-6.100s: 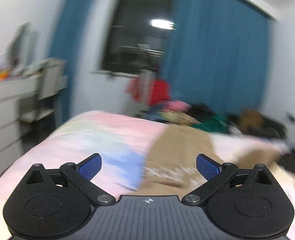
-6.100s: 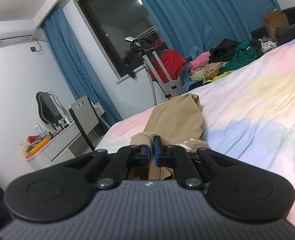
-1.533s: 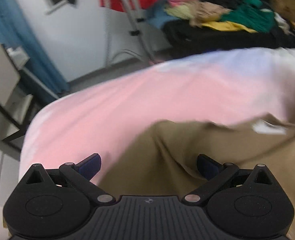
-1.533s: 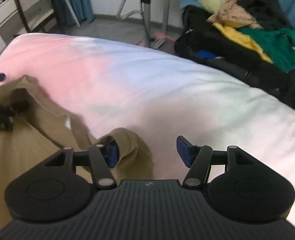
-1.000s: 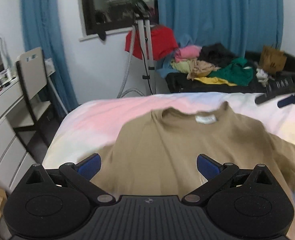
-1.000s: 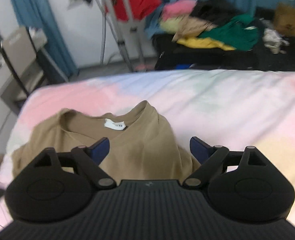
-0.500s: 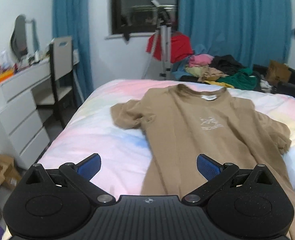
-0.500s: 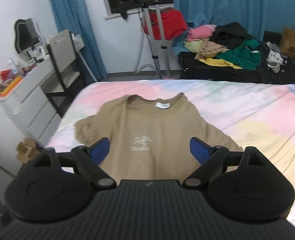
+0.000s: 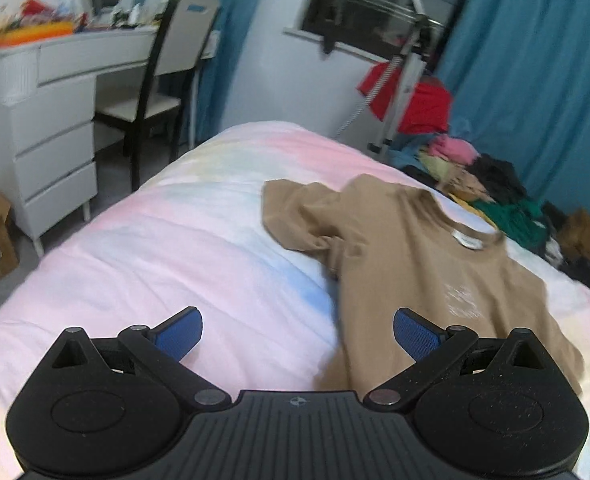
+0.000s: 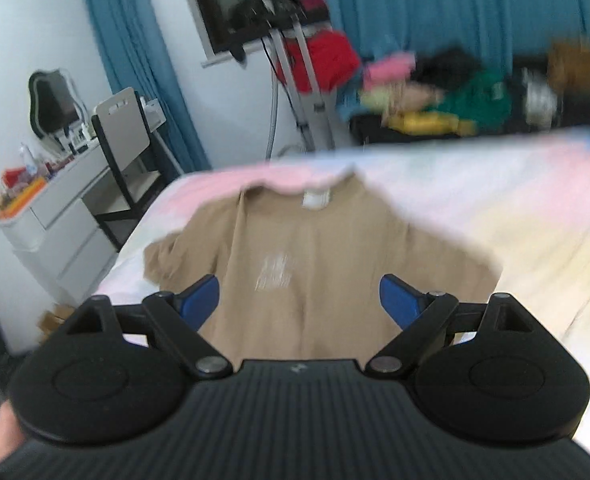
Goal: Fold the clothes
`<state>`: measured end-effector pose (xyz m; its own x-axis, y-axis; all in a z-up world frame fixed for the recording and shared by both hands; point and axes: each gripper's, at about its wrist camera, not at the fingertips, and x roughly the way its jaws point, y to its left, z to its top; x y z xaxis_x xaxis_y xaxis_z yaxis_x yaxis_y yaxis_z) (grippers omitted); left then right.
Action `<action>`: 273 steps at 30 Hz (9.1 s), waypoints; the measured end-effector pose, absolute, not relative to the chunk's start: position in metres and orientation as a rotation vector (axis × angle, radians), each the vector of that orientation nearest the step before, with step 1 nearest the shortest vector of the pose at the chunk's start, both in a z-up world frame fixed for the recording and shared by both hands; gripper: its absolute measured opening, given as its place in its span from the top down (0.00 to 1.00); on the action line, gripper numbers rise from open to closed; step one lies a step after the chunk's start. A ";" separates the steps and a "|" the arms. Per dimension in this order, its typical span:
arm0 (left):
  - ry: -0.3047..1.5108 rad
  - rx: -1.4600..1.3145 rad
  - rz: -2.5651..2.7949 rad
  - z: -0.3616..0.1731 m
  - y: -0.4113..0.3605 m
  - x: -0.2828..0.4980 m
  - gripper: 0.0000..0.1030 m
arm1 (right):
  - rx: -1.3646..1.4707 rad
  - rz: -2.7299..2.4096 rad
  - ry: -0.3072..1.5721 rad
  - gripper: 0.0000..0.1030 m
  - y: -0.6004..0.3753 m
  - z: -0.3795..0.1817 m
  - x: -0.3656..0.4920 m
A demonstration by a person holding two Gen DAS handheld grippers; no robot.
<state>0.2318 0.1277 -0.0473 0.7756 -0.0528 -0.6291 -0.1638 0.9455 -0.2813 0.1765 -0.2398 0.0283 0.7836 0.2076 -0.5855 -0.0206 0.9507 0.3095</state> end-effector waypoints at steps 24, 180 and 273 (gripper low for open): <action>0.623 -0.571 0.124 -0.102 0.162 0.384 0.94 | 0.403 0.085 0.638 0.14 -0.241 -0.108 0.233; 0.723 -0.091 -0.119 -0.084 0.017 0.139 0.01 | 1.135 -0.384 0.336 0.88 -0.399 -0.158 0.215; 0.609 -0.176 0.021 -0.057 0.109 0.169 0.01 | 0.183 0.198 0.413 0.08 -0.162 -0.042 0.269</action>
<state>0.1690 0.1093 -0.0572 0.8203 -0.0320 -0.5710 -0.0716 0.9848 -0.1580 0.2690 -0.1621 -0.0420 0.8971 0.2272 -0.3789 -0.1529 0.9643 0.2161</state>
